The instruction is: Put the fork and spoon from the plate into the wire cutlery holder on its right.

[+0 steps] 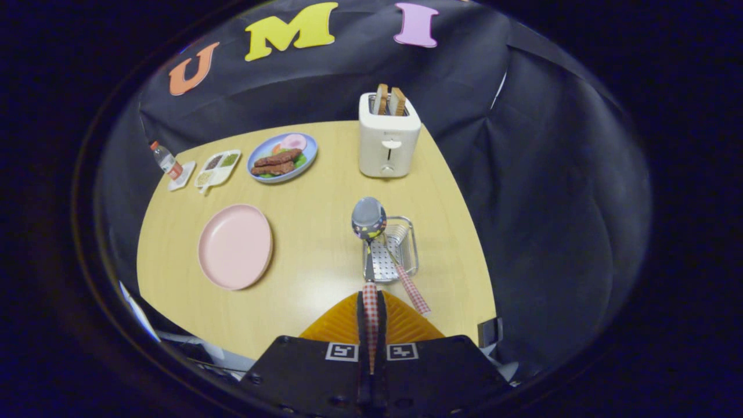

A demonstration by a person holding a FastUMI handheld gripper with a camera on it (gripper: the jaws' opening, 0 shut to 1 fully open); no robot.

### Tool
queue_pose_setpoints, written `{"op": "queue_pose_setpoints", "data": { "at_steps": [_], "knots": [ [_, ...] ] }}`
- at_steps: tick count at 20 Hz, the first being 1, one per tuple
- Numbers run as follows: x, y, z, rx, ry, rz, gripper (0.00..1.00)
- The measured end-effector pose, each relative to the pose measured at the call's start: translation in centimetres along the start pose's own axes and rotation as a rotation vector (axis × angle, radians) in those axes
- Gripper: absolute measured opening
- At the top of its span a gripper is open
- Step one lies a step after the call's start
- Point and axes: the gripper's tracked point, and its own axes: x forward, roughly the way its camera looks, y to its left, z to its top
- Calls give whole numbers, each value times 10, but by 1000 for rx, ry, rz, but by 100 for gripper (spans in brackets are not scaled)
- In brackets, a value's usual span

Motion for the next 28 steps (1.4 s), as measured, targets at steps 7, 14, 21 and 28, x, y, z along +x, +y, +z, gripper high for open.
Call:
{"op": "queue_pose_setpoints", "data": {
  "at_steps": [7,14,21,28],
  "knots": [
    [-1,3,13,118,209,138,3],
    [13,3,7,65,422,85,3],
    [29,-5,15,-83,585,37,3],
    [42,-8,29,-174,647,-8,6]
  ]
}}
